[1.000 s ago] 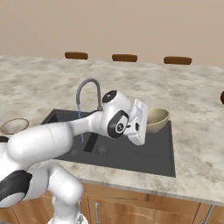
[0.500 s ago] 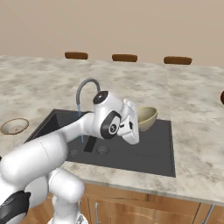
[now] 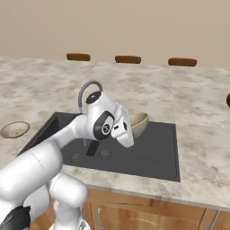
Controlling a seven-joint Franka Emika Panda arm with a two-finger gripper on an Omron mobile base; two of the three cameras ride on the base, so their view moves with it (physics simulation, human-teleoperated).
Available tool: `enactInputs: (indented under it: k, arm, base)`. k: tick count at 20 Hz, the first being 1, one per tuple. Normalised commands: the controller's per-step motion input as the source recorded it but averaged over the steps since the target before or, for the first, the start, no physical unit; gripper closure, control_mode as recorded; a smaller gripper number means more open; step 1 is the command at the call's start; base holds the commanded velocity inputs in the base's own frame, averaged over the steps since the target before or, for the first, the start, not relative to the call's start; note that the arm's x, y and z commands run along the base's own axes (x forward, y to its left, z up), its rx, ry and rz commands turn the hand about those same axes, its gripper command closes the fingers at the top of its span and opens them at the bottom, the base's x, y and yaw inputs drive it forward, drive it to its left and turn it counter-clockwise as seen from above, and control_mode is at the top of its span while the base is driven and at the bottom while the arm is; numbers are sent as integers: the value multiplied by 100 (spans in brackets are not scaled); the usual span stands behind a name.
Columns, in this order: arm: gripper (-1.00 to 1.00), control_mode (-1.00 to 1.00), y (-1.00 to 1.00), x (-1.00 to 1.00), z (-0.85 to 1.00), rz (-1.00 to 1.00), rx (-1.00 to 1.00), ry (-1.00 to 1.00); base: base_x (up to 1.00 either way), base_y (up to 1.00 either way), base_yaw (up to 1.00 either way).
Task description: Rinse each bowl for a few seconds and place them down in the sink or on the counter.
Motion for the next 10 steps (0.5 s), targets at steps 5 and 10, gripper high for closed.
enactInputs:
  k: [5, 10]
  arm:
    - [100, -100, 41, -3, 8, 9, 0, 15]
    - [100, -100, 44, -8, 2, 9, 0, 4]
  base:
    - [0, 0, 0]
    - [0, 0, 0]
